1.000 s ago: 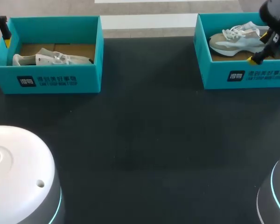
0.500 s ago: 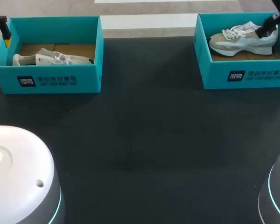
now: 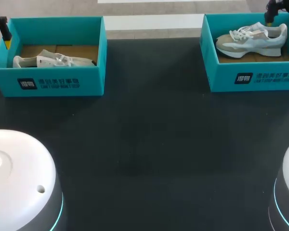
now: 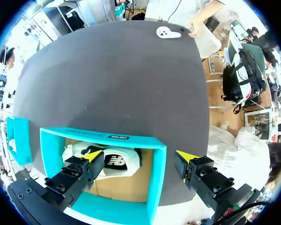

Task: Take the shoe out of the shoebox, open the shoe tongue, remove and reinsert the insole, then place the shoe into the shoebox

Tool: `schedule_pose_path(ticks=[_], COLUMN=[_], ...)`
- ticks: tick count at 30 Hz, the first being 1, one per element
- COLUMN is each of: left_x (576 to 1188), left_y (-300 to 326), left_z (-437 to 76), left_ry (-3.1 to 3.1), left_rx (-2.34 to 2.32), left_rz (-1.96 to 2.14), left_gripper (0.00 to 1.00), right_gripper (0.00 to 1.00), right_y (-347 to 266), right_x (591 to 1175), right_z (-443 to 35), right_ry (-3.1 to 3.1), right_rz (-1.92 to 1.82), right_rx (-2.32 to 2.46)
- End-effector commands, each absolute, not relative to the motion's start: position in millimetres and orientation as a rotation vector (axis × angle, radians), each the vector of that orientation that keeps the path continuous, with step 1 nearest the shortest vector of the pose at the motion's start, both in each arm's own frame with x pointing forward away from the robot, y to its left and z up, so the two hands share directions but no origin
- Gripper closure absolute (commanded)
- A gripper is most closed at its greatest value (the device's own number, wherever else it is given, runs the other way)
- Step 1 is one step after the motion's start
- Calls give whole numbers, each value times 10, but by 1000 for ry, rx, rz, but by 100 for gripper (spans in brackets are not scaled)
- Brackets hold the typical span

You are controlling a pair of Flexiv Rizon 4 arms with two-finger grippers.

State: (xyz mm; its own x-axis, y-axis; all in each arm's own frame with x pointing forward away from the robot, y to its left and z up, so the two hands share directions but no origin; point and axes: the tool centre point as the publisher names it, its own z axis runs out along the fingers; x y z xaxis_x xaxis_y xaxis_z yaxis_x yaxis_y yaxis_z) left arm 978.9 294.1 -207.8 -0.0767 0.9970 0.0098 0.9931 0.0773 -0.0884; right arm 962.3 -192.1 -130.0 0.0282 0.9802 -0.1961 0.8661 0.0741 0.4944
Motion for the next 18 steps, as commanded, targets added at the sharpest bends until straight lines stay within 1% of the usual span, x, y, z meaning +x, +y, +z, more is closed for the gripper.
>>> schedule_pose_path(ticks=[1, 10, 16, 18], left_x=[9775, 9775, 9775, 9775], left_y=[2940, 2940, 2940, 2940], left_z=[-2072, -2072, -2072, -2072], left_ry=[-2255, -2255, -2255, -2255], left_rx=[-2087, -2087, -2087, -2087], left_rz=[84, 84, 84, 84], left_gripper=[0, 0, 0, 0], right_gripper=[0, 0, 0, 0], right_y=[-1890, -1890, -2089, -2198], right_x=[9637, 9637, 10018, 10183], right_z=[-1301, -1301, -1399, -1472], right_ry=[1868, 1868, 1788, 1771], right_rz=[296, 296, 312, 265], right_rx=[1826, 1826, 1867, 1868])
